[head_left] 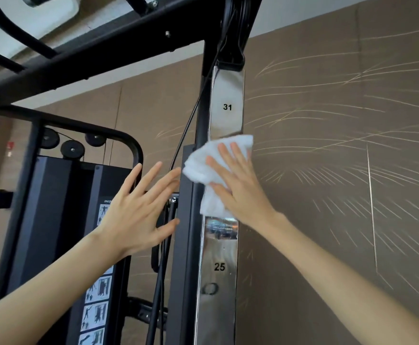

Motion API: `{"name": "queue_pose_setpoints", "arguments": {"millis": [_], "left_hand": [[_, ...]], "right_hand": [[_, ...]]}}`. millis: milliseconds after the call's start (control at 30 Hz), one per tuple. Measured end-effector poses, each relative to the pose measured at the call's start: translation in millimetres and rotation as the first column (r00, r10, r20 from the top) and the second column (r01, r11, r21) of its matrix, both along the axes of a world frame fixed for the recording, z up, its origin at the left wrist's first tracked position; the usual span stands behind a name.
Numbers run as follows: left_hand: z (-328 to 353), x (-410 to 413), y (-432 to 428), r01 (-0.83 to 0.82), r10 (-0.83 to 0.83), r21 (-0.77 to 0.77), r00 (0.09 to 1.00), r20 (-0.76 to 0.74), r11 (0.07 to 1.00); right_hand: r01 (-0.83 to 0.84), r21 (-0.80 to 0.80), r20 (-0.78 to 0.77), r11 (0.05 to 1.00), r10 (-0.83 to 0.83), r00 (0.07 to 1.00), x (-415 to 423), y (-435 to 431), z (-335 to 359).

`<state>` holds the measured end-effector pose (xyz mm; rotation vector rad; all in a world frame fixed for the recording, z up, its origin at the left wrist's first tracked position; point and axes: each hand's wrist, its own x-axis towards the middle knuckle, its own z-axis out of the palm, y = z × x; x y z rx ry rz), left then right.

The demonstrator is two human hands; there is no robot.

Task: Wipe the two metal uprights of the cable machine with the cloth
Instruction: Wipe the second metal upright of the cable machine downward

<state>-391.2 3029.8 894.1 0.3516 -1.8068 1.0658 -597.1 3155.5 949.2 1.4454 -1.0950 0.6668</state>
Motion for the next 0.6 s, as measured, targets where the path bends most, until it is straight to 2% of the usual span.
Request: {"name": "queue_pose_setpoints", "arguments": {"millis": [67, 133, 267, 333, 500, 600], "left_hand": [[-1.2, 2.2, 2.1, -0.005, 0.005, -0.001, 1.000, 0.009, 1.000], [-0.3, 6.4, 2.5, 0.002, -0.002, -0.013, 1.000, 0.023, 1.000], [1.1, 11.9, 3.0, 0.038, -0.037, -0.043, 0.999, 0.016, 0.998], [3.2, 13.7, 2.3, 0.050, -0.050, -0.058, 0.999, 0.011, 0.997], [12.5, 31.7, -13.9, 0.041, -0.040, -0.126, 0.999, 0.013, 0.991], [17.6, 37.9, -20.1, 0.058, -0.056, -0.132, 0.998, 0.023, 0.990]], "right_hand": [[0.011, 0.030, -0.037, 0.999, -0.010, 0.999, -3.2, 2.9, -12.1], [0.051, 0.050, -0.058, 0.997, -0.049, 0.997, -2.9, 6.5, 4.6], [0.090, -0.009, 0.094, 0.996, -0.089, 0.992, 12.4, 1.5, 71.5], [0.121, -0.061, 0.113, 0.991, -0.114, 0.987, 17.7, -3.3, 75.0], [0.167, 0.078, -0.069, 0.983, -0.161, 0.984, 6.4, 6.0, 11.8], [0.188, 0.096, -0.128, 0.977, -0.175, 0.976, 3.7, 11.5, 28.9]]}}
